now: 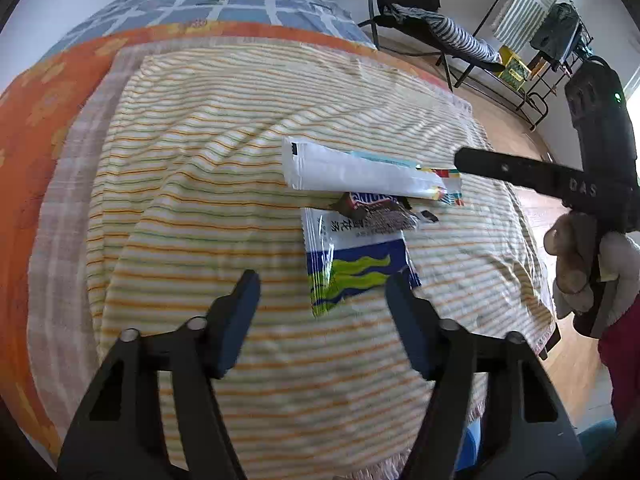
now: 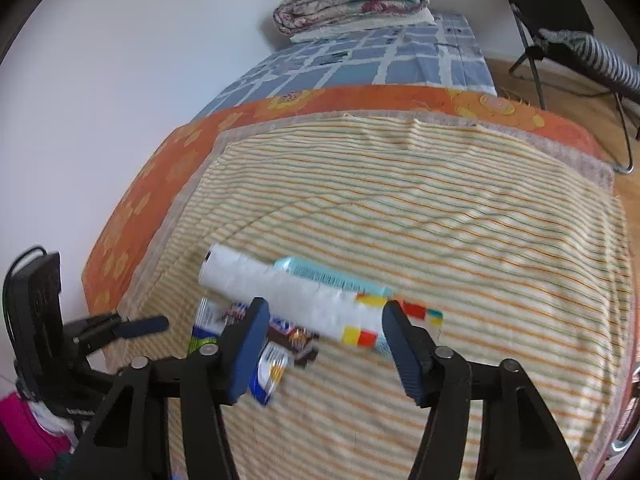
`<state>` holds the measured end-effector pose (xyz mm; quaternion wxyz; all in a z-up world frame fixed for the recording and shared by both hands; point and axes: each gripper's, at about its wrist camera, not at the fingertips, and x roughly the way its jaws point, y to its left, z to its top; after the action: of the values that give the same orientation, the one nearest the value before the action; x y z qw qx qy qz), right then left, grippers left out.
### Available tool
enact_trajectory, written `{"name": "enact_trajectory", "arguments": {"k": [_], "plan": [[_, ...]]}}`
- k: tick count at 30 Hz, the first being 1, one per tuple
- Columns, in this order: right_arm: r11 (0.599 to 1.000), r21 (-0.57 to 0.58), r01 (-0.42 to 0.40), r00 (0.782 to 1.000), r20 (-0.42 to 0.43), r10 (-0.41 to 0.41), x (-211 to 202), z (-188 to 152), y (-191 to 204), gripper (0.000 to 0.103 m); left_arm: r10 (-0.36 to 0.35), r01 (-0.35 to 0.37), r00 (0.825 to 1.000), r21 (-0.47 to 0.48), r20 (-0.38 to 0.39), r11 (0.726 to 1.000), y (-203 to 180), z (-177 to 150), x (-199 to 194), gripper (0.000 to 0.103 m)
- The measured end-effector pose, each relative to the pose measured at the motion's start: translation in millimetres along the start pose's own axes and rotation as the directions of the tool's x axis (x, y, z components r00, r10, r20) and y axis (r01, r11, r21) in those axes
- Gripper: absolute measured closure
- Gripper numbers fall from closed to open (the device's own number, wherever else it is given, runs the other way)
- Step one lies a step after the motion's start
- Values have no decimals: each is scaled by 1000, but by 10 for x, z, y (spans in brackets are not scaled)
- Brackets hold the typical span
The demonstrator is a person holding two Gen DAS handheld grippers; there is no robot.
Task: Collect trash
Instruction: 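Grasp the white tube with the right tool and lift it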
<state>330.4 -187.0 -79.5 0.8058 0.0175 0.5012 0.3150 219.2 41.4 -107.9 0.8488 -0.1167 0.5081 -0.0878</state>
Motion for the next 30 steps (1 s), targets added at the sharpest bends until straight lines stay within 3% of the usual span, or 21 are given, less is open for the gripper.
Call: {"name": "enact_trajectory", "arguments": {"k": [10, 20, 23, 26, 30], "plan": [[995, 78, -65, 997, -44, 68, 418, 144, -142, 48, 7, -9, 999, 33, 53, 999, 7, 229, 20, 46], [969, 171, -178, 971, -131, 202, 470, -164, -286, 48, -40, 39, 999, 39, 31, 998, -20, 418, 241, 49], [980, 116, -163, 970, -162, 180, 466, -278, -185, 48, -60, 60, 998, 49, -3, 997, -36, 380, 293, 56], [984, 83, -156, 972, -164, 168, 451, -329, -117, 50, -64, 66, 997, 71, -35, 995, -61, 317, 336, 56], [995, 64, -80, 982, -169, 90, 478, -360, -85, 69, -76, 82, 995, 88, -70, 993, -90, 213, 354, 56]]}}
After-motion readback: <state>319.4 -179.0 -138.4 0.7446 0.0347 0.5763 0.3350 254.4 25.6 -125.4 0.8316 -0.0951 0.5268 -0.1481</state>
